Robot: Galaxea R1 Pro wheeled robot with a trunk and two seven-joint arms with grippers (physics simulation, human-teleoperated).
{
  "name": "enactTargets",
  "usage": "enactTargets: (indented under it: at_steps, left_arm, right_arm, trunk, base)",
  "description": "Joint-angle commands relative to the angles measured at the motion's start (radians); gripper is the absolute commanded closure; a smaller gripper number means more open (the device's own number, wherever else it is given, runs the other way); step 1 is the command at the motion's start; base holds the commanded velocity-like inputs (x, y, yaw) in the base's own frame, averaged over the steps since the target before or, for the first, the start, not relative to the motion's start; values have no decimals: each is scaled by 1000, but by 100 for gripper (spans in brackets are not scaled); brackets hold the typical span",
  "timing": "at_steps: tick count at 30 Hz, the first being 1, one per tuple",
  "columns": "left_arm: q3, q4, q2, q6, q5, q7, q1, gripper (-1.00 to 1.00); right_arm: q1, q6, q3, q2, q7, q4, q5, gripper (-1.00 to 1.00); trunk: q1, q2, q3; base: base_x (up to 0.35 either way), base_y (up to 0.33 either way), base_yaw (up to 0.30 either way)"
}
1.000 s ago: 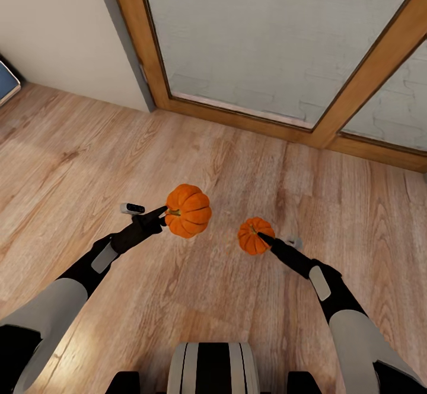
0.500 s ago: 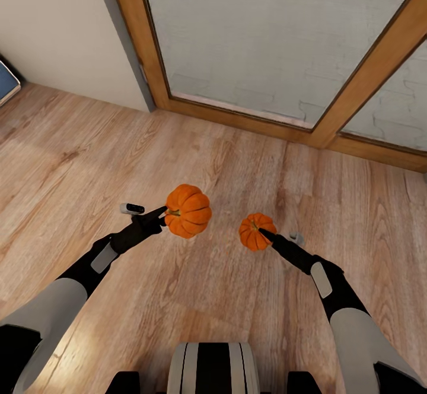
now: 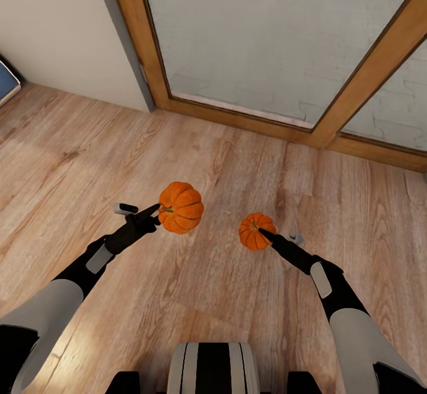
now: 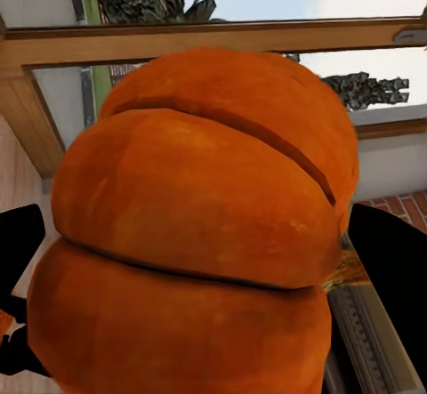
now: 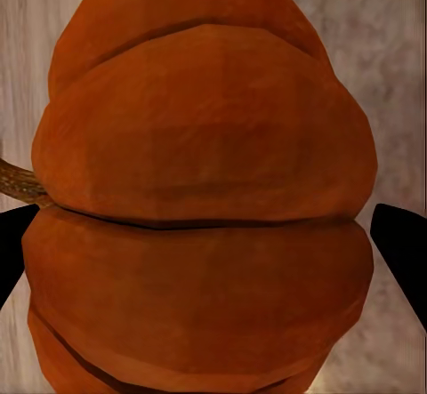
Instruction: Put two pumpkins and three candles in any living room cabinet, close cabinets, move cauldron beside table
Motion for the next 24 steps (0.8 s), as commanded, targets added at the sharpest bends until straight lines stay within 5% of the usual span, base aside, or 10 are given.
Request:
enactTargets:
  at_steps: [1, 6, 11, 20, 24]
  left_arm:
    - [0, 0, 0, 0, 0, 4, 0, 100]
    - [1, 16, -1, 1, 8, 3, 0, 100]
    - [1, 70, -10, 1, 76, 8, 0, 100]
    - [-5, -4, -35, 6, 77, 18, -3, 100]
    - [-8, -56, -41, 5, 77, 129, -3, 100]
  right_arm:
    - [0, 1, 0, 0, 0, 0, -1, 100]
    - [0, 2, 0, -3, 0, 1, -2, 100]
    - [0, 2, 0, -3, 1, 1, -2, 100]
    - [0, 2, 0, 5, 1, 1, -2, 100]
    - [0, 2, 0, 6, 1, 3, -2, 100]
  trunk:
    - [0, 0, 0]
    - [0, 0, 0]
    - [0, 0, 0]
    - [-4, 2, 31]
    - [-5, 3, 46]
  base:
    - [0, 0, 0]
    - [0, 0, 0]
    - [0, 0, 0]
    - [0, 0, 0]
    - [0, 0, 0]
